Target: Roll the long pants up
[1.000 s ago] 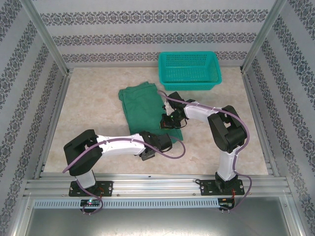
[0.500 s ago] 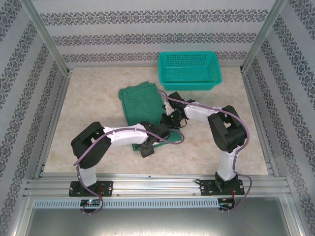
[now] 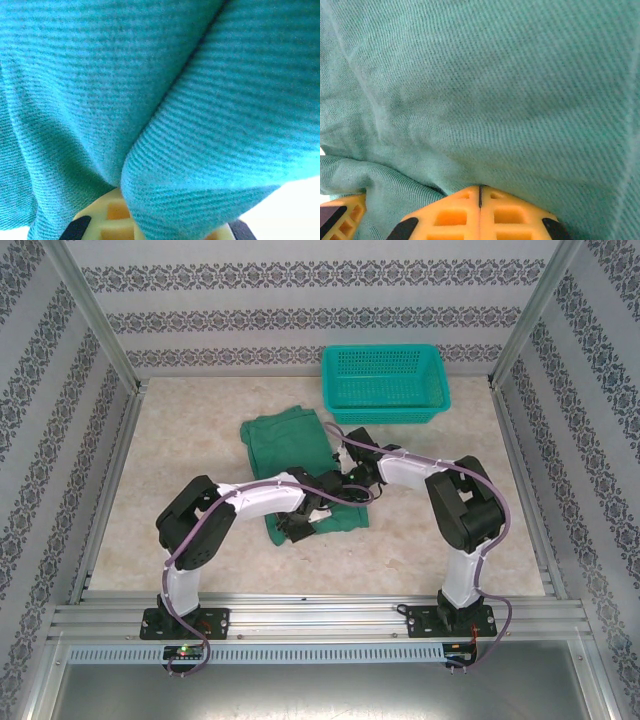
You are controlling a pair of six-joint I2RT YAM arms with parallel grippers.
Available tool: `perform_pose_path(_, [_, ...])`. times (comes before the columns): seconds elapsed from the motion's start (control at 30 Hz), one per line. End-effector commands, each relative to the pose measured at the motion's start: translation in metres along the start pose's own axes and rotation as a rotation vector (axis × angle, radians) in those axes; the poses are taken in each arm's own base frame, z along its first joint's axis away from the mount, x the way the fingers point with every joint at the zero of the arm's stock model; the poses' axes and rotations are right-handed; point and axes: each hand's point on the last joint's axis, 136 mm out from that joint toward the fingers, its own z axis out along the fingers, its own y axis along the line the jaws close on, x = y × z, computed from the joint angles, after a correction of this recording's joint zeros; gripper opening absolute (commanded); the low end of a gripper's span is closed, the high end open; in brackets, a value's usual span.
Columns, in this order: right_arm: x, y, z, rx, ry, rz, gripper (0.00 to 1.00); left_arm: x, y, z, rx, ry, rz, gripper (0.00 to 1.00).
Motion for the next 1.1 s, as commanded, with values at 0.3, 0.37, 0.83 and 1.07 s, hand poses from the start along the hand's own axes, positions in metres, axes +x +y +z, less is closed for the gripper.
perform_pose_path(0.3, [-0.048,-0.032,-0.135,0.251,-0.371,-0.005,0.0,-0.016,-0.086,-0.043,0.5,-0.04,-0.06,0.0])
perform_pose_path(0.37, [-0.044,-0.03,-0.147,0.264,-0.379,-0.009,0.0,-0.022,-0.093,-0.059,0.587,-0.047,-0.072,0.0])
perform_pose_path(0.83, [0.004,-0.015,-0.191,0.187,-0.477,-0.035,0.03,-0.057,-0.065,-0.103,1.184,-0.129,-0.444,0.0])
perform_pose_path(1.07, [0.01,0.0,-0.16,0.057,-0.381,-0.054,0.0,-0.057,-0.04,-0.091,1.313,-0.143,-0.536,0.0])
